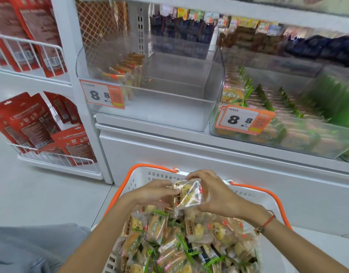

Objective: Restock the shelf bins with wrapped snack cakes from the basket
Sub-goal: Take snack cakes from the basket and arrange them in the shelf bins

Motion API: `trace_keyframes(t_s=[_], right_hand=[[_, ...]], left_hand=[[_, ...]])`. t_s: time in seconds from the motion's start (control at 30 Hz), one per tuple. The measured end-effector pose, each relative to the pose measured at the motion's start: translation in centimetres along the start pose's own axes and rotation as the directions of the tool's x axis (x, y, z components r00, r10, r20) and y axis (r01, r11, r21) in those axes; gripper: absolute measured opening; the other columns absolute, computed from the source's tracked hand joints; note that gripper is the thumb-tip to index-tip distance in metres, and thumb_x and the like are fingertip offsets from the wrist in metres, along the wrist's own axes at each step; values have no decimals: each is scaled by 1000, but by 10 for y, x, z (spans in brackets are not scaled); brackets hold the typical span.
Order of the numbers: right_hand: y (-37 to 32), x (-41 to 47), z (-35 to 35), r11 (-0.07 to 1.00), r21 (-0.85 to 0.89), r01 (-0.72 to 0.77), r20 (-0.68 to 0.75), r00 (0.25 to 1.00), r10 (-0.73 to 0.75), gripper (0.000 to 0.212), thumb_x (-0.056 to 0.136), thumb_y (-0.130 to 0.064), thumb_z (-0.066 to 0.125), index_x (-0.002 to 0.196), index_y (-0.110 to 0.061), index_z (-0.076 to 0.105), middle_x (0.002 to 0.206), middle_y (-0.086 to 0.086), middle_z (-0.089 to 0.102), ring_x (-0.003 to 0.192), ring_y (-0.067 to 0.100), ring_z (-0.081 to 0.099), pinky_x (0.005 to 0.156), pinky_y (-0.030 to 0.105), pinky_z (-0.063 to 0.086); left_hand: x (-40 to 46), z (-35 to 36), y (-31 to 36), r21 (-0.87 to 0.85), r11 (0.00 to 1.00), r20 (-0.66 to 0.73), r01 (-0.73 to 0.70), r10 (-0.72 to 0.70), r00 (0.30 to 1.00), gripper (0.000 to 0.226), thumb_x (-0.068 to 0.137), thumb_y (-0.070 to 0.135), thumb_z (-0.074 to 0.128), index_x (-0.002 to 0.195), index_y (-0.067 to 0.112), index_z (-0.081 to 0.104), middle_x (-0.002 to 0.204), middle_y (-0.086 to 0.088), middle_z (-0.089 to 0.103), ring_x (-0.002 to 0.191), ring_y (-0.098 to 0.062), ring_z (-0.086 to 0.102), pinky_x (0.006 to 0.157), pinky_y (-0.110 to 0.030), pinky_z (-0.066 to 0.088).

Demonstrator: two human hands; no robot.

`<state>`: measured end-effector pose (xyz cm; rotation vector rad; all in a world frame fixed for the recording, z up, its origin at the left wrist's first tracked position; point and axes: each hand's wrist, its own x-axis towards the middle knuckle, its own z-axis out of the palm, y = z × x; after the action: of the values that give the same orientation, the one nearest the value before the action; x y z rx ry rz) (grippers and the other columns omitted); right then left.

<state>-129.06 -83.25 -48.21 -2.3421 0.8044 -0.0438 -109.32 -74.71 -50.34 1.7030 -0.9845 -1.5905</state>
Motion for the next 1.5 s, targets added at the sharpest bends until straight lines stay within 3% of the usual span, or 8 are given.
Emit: trace_keyframes(t_s=[0.2, 0.37, 0.57, 0.7, 0.83, 1.07, 1.27, 1.5], right_hand=[[-52, -7, -58, 993, -46, 110, -149, 982, -115, 90, 79, -45, 73, 147, -35, 16, 146, -22, 15, 135, -6, 9, 110, 14, 12], [-97, 21, -81, 989, 127, 70, -279, 960, -32, 52, 94, -39, 52, 142, -26, 36, 126, -11, 50, 118, 10, 53, 99, 30, 44], [-150, 65, -108, 964, -19, 266, -361, 897, -254, 30, 96, -27, 55, 125, -20, 55, 109, -5, 64, 99, 14, 61, 85, 43, 53], [-187, 103, -123, 934, -75, 348, -480, 809, -340, 28, 95, -24, 56, 123, -23, 56, 106, -4, 66, 99, 20, 60, 89, 45, 48], [-211, 151, -133, 946, -134, 296, -491, 809, -323, 28, 93, -27, 57, 121, -25, 54, 110, -5, 64, 102, 19, 57, 90, 42, 47], [-222, 223, -122, 998, -50, 44, -204, 978, -53, 40, 90, -23, 65, 121, -1, 54, 118, 14, 60, 100, 23, 55, 93, 39, 46], [-222, 257, -102, 990, -140, -17, -278, 960, -23, 11, 78, -20, 77, 78, -24, 67, 102, 4, 69, 98, 24, 62, 84, 35, 52], [-219, 264, -101, 984, -177, -33, -280, 960, -18, 23, 77, -28, 78, 97, -18, 73, 108, 6, 69, 102, 26, 63, 85, 35, 52]], left_hand=[[-21, -20, 18, -396, 892, -50, -218, 216, 975, 41, 88, 19, 64, 124, 23, 45, 101, 9, 73, 97, -8, 69, 78, -22, 55], [-29, -30, 46, -530, 707, -253, -467, 394, 884, 36, 81, 19, 62, 117, 12, 58, 111, -9, 70, 99, -21, 69, 79, -25, 55], [-50, -49, 81, -515, 480, -575, -710, 421, 701, 27, 91, 15, 54, 117, 12, 59, 108, -6, 68, 98, -21, 65, 83, -30, 57], [-56, -90, 106, -106, 544, -933, -832, 234, 272, 19, 100, 28, 45, 101, 19, 62, 101, 3, 65, 99, -16, 61, 92, -36, 50], [-54, -147, 115, 282, 797, -959, -535, 258, -121, 23, 96, 24, 51, 118, 17, 53, 122, -3, 53, 112, -20, 50, 93, -33, 38], [-40, -194, 103, 341, 825, -901, -451, 423, 94, 45, 99, 22, 49, 142, 18, 39, 144, -4, 40, 130, -20, 41, 107, -37, 34], [-38, -198, 92, 332, 790, -888, -516, 446, 111, 37, 97, 28, 53, 134, 28, 50, 143, 5, 43, 126, -14, 43, 105, -37, 38], [-40, -198, 93, 275, 800, -901, -534, 408, 147, 35, 97, 31, 54, 131, 30, 51, 144, 8, 44, 130, -18, 43, 105, -39, 35]])
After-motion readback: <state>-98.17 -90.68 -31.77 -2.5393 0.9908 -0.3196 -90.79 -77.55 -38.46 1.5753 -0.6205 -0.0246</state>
